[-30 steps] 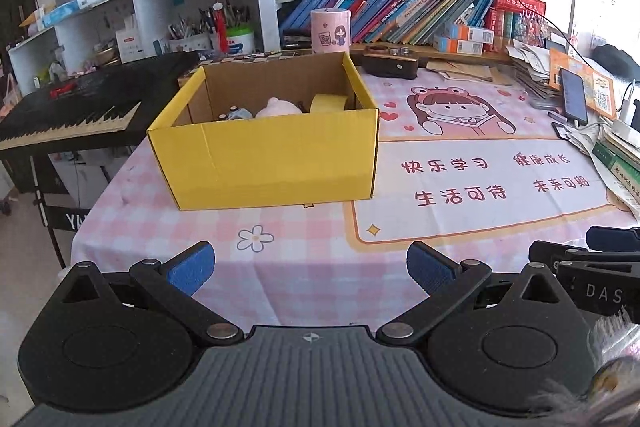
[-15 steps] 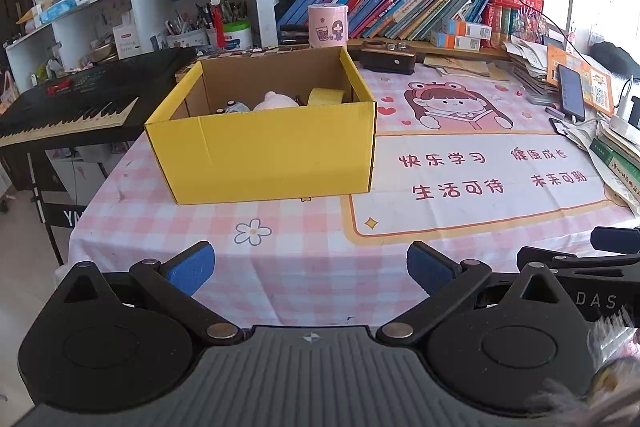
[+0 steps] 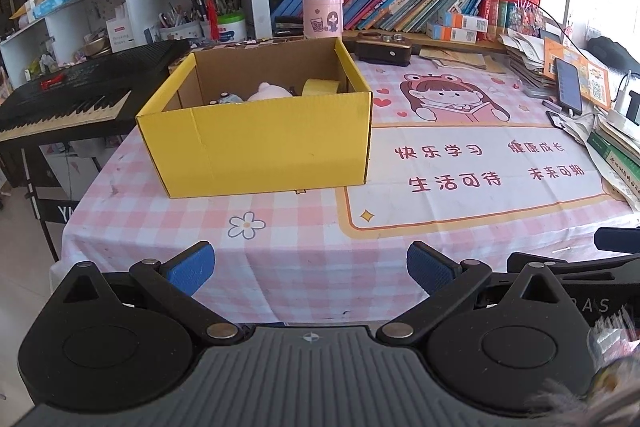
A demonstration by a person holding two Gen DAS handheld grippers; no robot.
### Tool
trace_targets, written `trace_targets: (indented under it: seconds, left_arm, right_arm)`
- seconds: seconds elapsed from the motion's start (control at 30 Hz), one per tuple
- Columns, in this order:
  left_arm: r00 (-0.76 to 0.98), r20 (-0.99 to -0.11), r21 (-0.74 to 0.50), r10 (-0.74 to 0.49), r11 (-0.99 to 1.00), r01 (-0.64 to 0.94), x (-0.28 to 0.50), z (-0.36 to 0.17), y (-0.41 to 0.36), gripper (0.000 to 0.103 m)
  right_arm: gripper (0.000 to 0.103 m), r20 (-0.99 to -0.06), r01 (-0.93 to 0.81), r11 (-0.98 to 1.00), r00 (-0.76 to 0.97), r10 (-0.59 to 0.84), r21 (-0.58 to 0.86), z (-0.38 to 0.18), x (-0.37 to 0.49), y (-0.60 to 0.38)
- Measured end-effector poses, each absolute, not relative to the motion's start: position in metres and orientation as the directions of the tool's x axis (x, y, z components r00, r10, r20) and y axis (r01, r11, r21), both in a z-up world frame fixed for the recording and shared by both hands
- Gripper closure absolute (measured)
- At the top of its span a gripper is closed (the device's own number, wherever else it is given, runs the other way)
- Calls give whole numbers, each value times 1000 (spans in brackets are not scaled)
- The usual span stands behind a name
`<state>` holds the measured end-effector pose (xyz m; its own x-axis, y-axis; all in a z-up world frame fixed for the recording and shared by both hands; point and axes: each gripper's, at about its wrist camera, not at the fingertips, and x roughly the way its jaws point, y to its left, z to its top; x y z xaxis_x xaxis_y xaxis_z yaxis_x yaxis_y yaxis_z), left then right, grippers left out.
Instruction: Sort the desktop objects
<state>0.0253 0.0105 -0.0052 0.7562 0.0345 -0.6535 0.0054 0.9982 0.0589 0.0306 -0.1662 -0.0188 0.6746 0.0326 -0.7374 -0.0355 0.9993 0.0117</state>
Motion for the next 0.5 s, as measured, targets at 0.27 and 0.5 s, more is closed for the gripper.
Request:
trace_targets:
  seconds: [0.27, 0.5]
  left_arm:
    - [752, -658, 56, 32, 998, 6, 28, -6, 10, 0]
    - [750, -661, 49, 26, 999, 9, 29, -7, 10, 0]
  right_arm:
    - [2, -731, -46, 999, 681, 44, 17, -18, 32, -165]
    - [2, -728, -49, 999, 684, 49, 22, -17, 31, -165]
